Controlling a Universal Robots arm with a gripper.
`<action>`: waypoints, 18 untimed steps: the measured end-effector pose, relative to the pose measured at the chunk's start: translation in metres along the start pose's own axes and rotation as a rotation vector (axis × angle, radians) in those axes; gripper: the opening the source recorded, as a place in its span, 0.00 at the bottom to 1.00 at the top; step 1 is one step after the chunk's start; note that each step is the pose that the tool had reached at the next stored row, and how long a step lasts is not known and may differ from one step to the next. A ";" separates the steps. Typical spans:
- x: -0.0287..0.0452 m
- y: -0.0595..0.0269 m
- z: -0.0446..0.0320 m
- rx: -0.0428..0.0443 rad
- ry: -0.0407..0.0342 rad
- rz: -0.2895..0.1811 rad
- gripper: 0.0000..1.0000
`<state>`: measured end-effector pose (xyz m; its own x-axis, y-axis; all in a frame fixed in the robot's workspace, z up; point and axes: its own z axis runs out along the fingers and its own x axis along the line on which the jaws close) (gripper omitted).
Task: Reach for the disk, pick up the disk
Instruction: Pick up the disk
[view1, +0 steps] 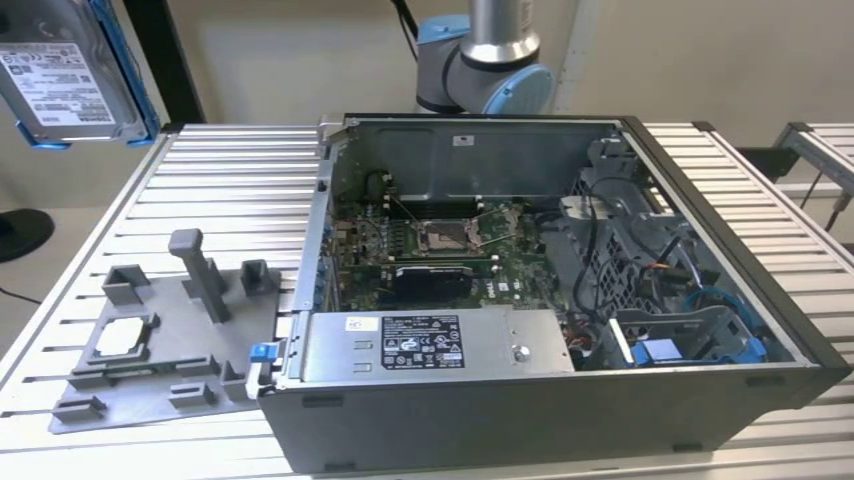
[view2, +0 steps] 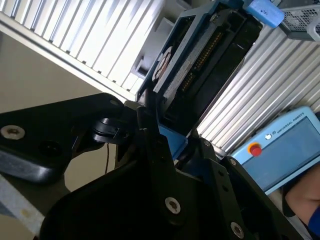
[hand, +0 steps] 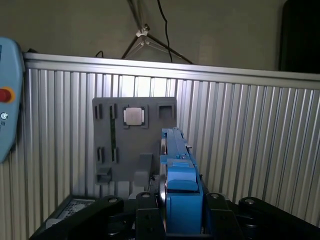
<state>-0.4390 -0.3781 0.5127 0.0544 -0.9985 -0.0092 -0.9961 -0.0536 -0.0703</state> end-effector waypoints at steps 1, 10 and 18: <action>0.0001 -0.0018 0.0001 -0.0001 0.0001 0.000 0.00; 0.0009 -0.0161 0.0011 -0.0001 0.0000 0.000 0.00; 0.0010 -0.0182 0.0012 -0.0002 0.0001 0.000 0.00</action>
<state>-0.4207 -0.3781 0.5128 0.0545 -0.9985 -0.0091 -0.9961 -0.0537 -0.0702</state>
